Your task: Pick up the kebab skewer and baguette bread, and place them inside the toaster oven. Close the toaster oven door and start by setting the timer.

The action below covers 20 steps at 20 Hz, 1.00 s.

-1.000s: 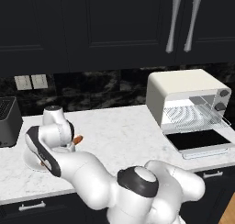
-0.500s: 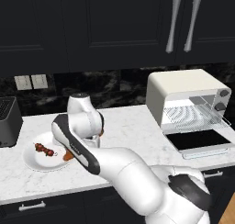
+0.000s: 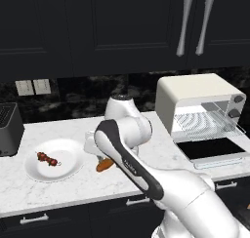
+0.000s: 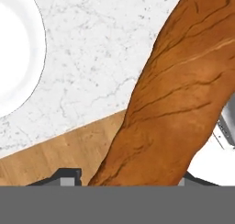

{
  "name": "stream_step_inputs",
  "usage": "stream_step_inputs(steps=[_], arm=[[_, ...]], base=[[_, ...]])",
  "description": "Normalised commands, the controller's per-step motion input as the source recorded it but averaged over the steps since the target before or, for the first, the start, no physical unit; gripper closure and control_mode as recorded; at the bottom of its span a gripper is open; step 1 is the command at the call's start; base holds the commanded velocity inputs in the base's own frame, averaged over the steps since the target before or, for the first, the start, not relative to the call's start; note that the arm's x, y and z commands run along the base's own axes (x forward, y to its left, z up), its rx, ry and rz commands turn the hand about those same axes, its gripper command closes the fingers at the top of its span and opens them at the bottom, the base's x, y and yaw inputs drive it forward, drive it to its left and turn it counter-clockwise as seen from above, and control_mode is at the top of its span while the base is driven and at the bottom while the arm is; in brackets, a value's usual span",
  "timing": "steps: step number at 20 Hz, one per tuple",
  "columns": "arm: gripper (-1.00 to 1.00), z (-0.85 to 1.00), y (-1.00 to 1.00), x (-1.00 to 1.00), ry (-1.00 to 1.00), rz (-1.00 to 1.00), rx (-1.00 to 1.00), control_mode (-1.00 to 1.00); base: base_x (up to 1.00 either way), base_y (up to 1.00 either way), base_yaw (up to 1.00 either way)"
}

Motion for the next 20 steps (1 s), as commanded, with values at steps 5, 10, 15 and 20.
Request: stream_step_inputs(steps=[5, 10, 15, 20], arm=[[1.00, 0.58, -0.79, -0.29, -0.09, -0.07, 0.00, -1.00], [1.00, 0.60, -0.83, -0.26, -0.21, -0.15, 0.02, -1.00], [1.00, 0.64, -0.95, -0.30, -0.17, -0.20, 0.06, -1.00], [1.00, 0.24, -0.83, -0.12, -0.05, -0.24, 0.03, -1.00]], base=[[0.00, 0.00, 0.00], [0.00, 0.00, 0.00], [0.00, 0.00, 0.00], [0.00, 0.00, 0.00]])
